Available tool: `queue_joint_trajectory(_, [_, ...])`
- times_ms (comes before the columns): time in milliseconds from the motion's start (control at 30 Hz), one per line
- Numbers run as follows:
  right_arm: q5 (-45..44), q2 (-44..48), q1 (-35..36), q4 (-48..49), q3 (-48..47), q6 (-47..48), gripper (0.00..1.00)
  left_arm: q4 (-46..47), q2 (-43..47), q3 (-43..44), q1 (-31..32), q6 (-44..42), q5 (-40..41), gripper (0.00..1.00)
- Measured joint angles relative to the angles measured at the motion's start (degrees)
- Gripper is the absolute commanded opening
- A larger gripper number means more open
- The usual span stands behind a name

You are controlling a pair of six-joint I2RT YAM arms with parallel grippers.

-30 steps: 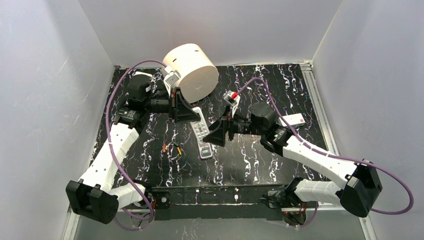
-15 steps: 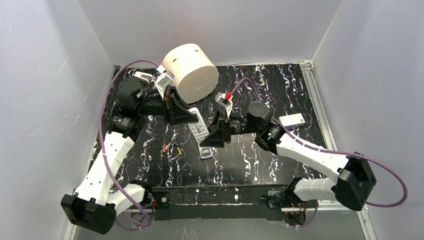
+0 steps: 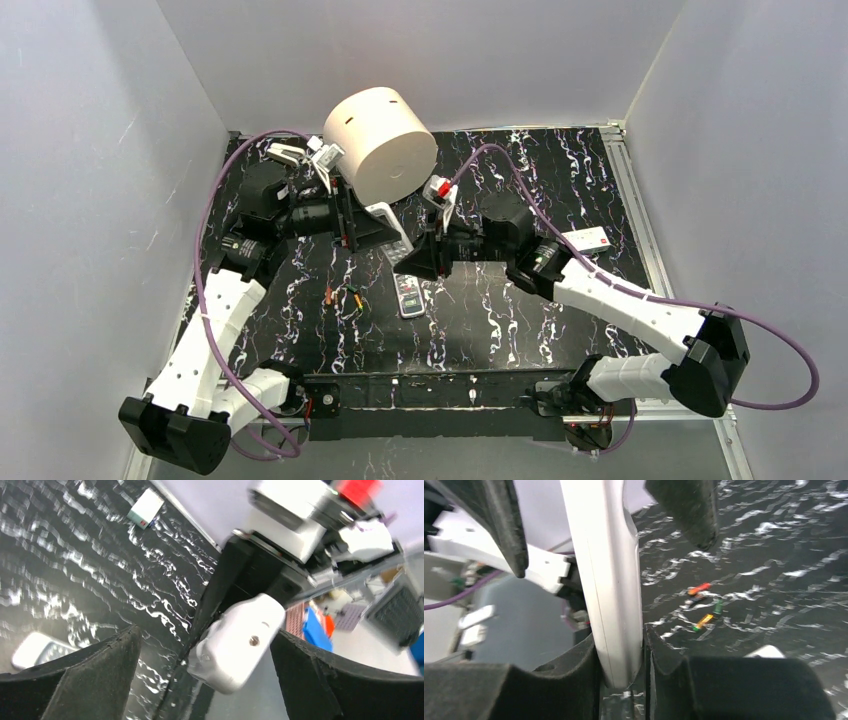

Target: Load the batteries into the remote control

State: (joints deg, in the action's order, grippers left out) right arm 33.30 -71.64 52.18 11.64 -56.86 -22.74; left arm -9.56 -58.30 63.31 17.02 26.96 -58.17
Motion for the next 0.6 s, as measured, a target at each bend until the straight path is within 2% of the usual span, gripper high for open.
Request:
queue_joint_trajectory(133, [-14.05,-0.09,5.05,-10.23,-3.72,12.15,0.01,-8.44,-1.05,2.36,-0.02,5.38,6.58,0.98])
queue_joint_trajectory(267, [-26.56,-0.28,11.04,-15.23,-4.11,20.7,0.01,-15.39,-1.49,4.96,-0.02,10.67,10.08,0.98])
queue_joint_trajectory(433, [-40.02,-0.2,13.38,-13.66,-0.98,26.21,0.01,-21.81,1.92,5.27,-0.04,15.78,15.58,0.99])
queue_joint_trajectory(600, [-55.01,0.13,18.71,-11.1,1.31,32.65,0.01,-29.11,2.27,6.32,0.0,19.63,17.53,0.98])
